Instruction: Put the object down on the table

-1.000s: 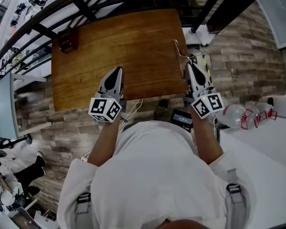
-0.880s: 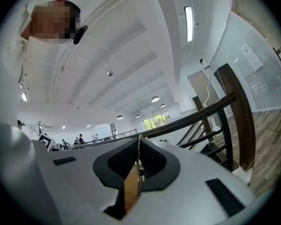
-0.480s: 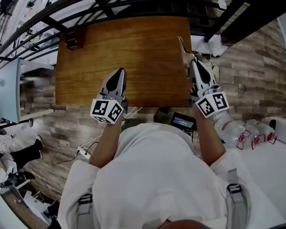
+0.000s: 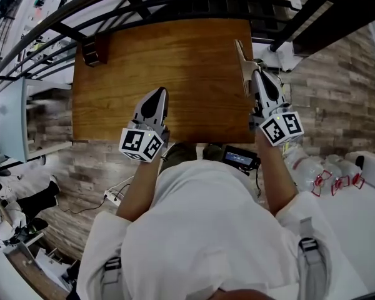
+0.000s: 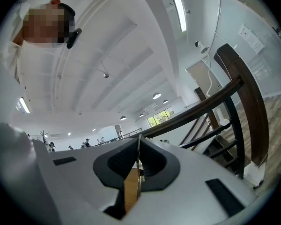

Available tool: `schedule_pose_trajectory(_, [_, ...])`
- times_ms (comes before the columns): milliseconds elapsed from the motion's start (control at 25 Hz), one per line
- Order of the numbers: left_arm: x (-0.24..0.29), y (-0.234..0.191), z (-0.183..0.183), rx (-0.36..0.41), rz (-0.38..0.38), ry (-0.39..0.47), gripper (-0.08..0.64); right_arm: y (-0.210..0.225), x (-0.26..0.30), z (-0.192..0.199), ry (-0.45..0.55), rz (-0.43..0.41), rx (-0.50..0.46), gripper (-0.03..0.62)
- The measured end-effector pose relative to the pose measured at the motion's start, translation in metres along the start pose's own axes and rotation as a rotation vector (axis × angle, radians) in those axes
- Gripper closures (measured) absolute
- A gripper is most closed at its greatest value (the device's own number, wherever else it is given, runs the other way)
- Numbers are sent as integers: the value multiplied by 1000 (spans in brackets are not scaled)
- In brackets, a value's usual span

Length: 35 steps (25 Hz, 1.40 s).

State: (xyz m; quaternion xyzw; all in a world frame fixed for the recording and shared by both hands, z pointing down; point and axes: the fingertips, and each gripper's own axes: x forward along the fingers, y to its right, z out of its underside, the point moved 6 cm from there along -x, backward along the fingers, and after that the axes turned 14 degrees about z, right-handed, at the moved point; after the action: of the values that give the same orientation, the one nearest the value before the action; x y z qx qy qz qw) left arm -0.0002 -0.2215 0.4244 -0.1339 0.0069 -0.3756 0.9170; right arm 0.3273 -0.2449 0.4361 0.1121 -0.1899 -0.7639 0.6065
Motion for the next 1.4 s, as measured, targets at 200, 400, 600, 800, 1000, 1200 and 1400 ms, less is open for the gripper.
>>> schedule_pose_trajectory(200, [-3,-21,-2,7,37,2,545,-9,19,10,-4,35,39,563])
schedule_pose_trajectory(400, [-5,-44,-2,-7,67,-4,545,-11,37,24,-28,81,162,563])
schedule_pose_trajectory(600, [1,-66,4,-30,96,-12,545,-10,59,39,-46,106,250,563])
schedule_pose_trajectory(800, [6,-75,10,-50,120,-24,545,-11,74,49,-63,123,278,563])
schedule_pose_trajectory(1000, [14,-81,16,-55,132,-27,545,-6,88,59,-70,141,320,563])
schedule_pose_trajectory(1200, [20,-84,22,-67,140,-34,545,0,102,75,-91,167,371,563])
schedule_pose_trajectory(1400, [24,-84,21,-40,134,-14,545,6,115,94,-97,146,446,563])
